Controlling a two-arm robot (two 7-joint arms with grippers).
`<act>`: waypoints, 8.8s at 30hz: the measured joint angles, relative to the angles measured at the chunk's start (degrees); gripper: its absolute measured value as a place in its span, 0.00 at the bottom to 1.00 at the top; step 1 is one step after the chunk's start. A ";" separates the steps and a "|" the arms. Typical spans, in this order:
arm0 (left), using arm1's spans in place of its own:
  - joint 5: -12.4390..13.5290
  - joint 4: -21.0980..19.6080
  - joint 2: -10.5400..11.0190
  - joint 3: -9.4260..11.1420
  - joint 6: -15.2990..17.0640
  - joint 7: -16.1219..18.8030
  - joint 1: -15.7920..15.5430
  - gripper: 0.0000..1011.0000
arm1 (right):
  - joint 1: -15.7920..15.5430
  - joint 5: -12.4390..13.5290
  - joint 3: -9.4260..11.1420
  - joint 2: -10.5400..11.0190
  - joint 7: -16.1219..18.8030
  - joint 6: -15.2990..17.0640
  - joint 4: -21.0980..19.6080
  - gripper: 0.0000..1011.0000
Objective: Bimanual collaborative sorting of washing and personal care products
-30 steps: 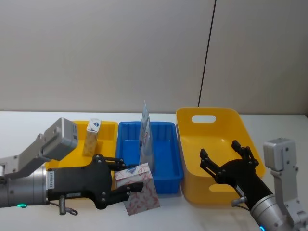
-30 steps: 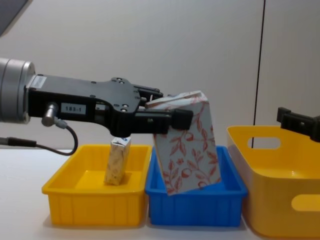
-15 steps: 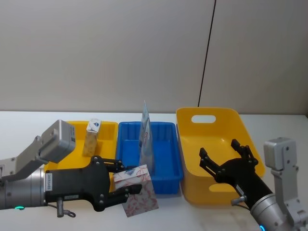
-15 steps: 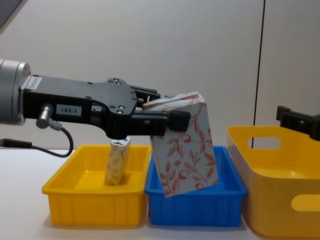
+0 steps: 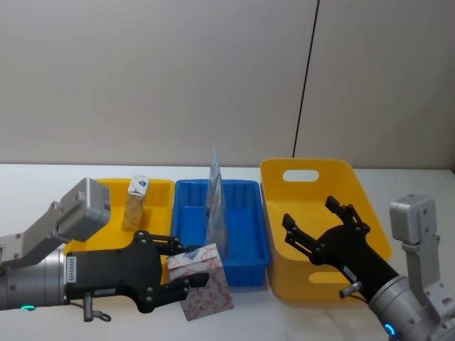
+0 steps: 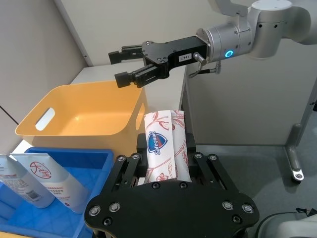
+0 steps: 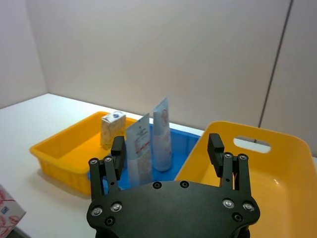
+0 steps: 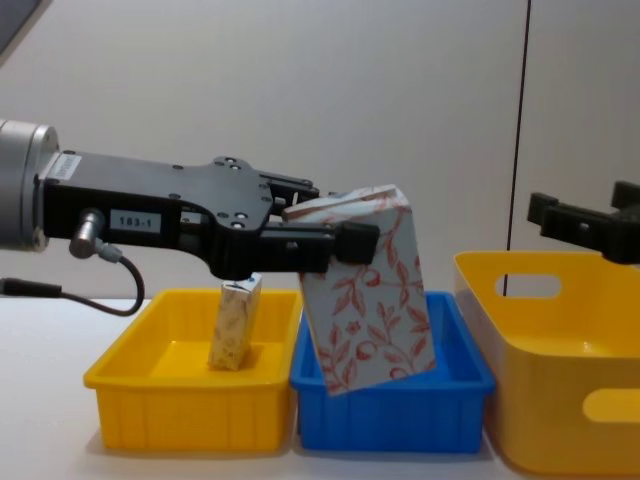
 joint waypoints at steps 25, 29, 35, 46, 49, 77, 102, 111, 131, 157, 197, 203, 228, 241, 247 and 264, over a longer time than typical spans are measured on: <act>0.01 -0.09 0.10 0.00 -0.05 0.00 0.08 0.38 | 8.97 9.15 -3.11 5.24 23.06 -3.42 9.29 0.99; 0.01 -0.09 0.10 0.00 -0.05 0.00 0.08 0.38 | 10.76 10.51 -4.01 5.86 26.92 -3.66 11.22 0.99; 0.01 -0.08 0.10 0.00 -0.04 0.00 0.08 0.38 | 13.51 12.49 -5.41 6.62 32.99 -3.97 14.30 0.99; 0.01 -0.08 0.10 0.00 -0.04 0.00 0.08 0.38 | 19.18 15.74 -8.47 7.35 45.01 -4.24 20.71 0.99; 0.01 -0.08 0.10 0.00 -0.04 0.00 0.07 0.38 | 20.76 16.40 -9.36 7.40 48.07 -4.27 22.58 0.99; 0.01 -0.08 0.10 0.00 -0.04 0.00 0.07 0.38 | 36.01 18.71 -18.57 3.49 76.38 -7.99 42.67 0.99; 0.01 -0.08 0.10 0.01 -0.03 -0.02 0.07 0.38 | 46.21 17.70 -22.18 -3.45 84.86 -15.79 58.61 0.99; 0.01 -0.08 0.10 0.01 -0.04 -0.01 0.07 0.38 | 46.52 18.41 -22.52 -3.42 85.45 -15.89 59.11 0.99; 0.01 -0.08 0.10 0.00 -0.03 0.00 0.07 0.38 | 47.81 18.27 -24.24 -5.04 85.54 -17.35 61.80 0.99; 0.01 -0.08 0.10 0.00 -0.04 0.00 0.07 0.38 | 49.28 18.27 -25.84 -7.56 84.04 -19.03 64.75 0.99; -0.01 -0.08 0.10 0.00 -0.04 0.02 0.07 0.73 | 47.40 19.05 -27.70 -6.31 81.16 -18.98 59.55 0.36; 0.01 -0.08 0.10 0.00 -0.04 0.02 0.07 0.91 | 46.65 19.42 -27.72 -5.06 80.71 -18.35 57.41 0.36; 0.00 -0.08 0.10 0.00 -0.04 -0.01 0.07 0.99 | 40.49 21.37 -24.31 5.97 72.50 -16.40 45.60 0.36; 0.00 -0.09 0.10 0.00 -0.04 -0.01 0.07 0.99 | 35.98 22.07 -20.96 12.32 64.83 -16.27 39.73 0.36; 0.01 -0.08 0.10 0.00 -0.04 -0.01 0.07 0.99 | 35.15 21.79 -20.09 13.56 62.19 -16.40 39.41 0.36; 0.01 -0.09 0.10 0.00 -0.04 0.00 0.07 0.99 | 39.19 17.66 -19.77 11.14 57.55 -18.82 49.87 0.36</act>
